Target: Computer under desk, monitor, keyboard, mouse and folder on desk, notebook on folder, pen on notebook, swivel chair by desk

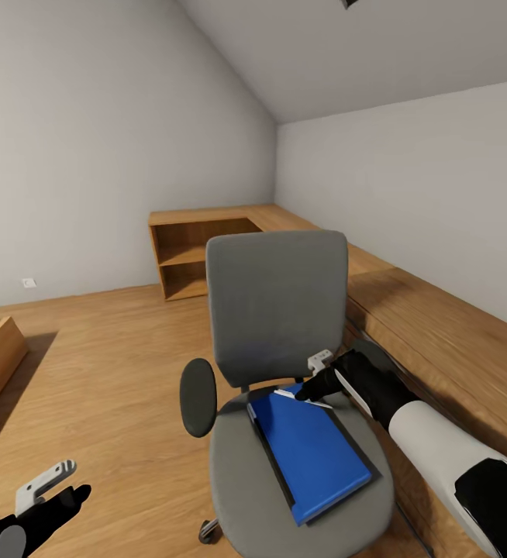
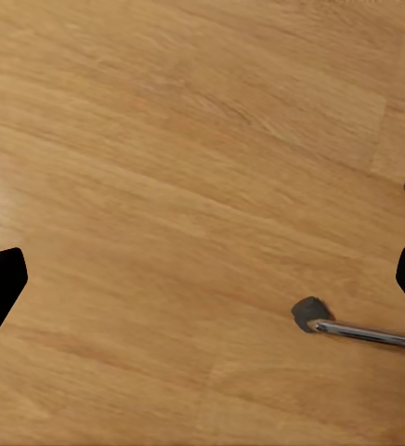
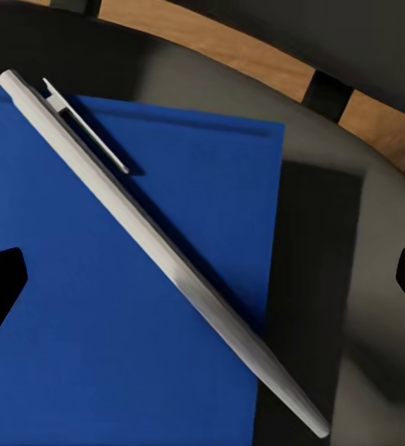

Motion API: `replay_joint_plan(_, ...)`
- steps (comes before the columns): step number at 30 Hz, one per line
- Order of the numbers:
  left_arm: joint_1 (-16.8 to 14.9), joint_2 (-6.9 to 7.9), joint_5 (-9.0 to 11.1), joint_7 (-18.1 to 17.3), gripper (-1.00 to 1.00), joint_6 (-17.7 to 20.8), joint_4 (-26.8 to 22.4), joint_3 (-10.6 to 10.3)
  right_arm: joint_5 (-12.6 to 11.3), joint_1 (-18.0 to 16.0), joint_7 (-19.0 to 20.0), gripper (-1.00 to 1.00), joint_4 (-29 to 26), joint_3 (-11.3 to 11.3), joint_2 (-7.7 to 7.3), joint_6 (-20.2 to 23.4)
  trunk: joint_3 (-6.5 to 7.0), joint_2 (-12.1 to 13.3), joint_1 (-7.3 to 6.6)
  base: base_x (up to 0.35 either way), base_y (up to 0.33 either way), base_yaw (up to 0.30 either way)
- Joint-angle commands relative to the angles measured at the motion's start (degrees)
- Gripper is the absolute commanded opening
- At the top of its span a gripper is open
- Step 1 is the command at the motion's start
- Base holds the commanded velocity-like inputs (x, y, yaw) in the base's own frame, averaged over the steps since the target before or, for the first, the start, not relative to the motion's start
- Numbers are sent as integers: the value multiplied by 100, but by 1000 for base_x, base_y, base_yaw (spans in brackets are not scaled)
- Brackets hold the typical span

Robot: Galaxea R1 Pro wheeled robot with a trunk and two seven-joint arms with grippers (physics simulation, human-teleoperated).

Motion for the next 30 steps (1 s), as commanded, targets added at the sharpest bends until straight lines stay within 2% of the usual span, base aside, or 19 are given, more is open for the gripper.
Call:
replay_joint_plan(1,-4,0,61,50,100,20,-6,2,-58,-6,-22,100,-7,37,-10,27,-6,-3,-1,4,0,0)
replay_joint_plan(9,-4,-1,60,56,100,23,-7,17,-48,3,263,100,-7,33,-48,19,-6,-3,-1,1,0,0)
replay_joint_plan(22,-4,8,66,48,100,34,-7,12,-37,4,327,100,-5,29,-85,-67,-6,-3,-1,0,0,0)
replay_joint_plan(28,-4,8,68,48,100,37,-7,0,-38,4,329,100,-20,29,-79,-84,-113,-243,131,0,0,0)
replay_joint_plan(30,-4,8,68,48,100,41,-7,-2,-39,4,327,100,-23,29,-78,-85,-113,-243,131,0,0,0)
